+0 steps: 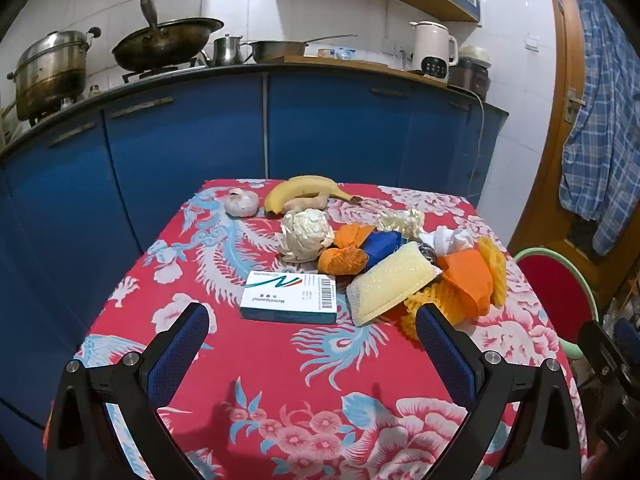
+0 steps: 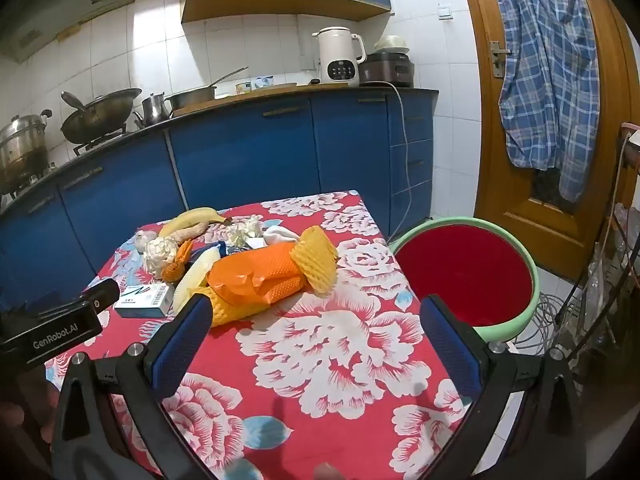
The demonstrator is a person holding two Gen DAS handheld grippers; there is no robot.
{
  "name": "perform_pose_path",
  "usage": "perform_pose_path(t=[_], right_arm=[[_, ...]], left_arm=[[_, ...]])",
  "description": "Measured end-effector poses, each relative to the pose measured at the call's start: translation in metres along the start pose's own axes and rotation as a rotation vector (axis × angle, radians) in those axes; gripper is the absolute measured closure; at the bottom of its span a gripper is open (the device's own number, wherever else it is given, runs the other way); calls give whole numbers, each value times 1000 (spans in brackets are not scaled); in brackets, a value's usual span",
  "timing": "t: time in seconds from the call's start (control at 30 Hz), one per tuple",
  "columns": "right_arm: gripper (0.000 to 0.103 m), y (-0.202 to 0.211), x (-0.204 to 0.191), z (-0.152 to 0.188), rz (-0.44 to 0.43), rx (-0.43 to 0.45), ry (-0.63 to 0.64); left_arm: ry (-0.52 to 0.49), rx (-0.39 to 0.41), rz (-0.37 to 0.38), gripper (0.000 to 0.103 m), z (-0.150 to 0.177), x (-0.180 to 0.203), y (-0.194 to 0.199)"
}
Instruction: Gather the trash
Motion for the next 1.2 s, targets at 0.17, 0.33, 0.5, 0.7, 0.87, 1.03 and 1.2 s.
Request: perform_pose_path(t=[0.17, 0.33, 0.5, 0.7, 0.87, 1.03, 1.2], right_arm=[[1, 0, -1, -1, 0, 8, 5], [1, -1, -2, -1, 1, 9, 8], [1, -2, -1, -1, 2, 6, 6], [1, 0, -1, -3, 5, 11, 10], [1, 1, -1, -2, 6, 12, 8], [1, 2, 4, -3, 3, 14, -1], [1, 2, 3, -3, 11, 14, -10]], left_arm=[[5, 1, 3, 1, 0, 0, 0], [3, 3, -3, 1, -1, 0, -1], [4, 3, -1, 1, -1, -1, -1], [4, 0, -2, 1, 0, -2, -2], [4, 2, -1, 1, 0, -4, -1], [5, 2, -2, 1, 1, -5, -1], [4, -1, 0, 1, 1, -5, -2]])
Point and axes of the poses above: each gripper's, at about its wrist camera, not at the fingertips, and y roughly against the way its jaws point, x to its right, z to its underside, the point moved 7 cm from there along -y, roughly the way its jaws point, and after that the axes turned 9 degrees about -z, right-handed, at the moved point
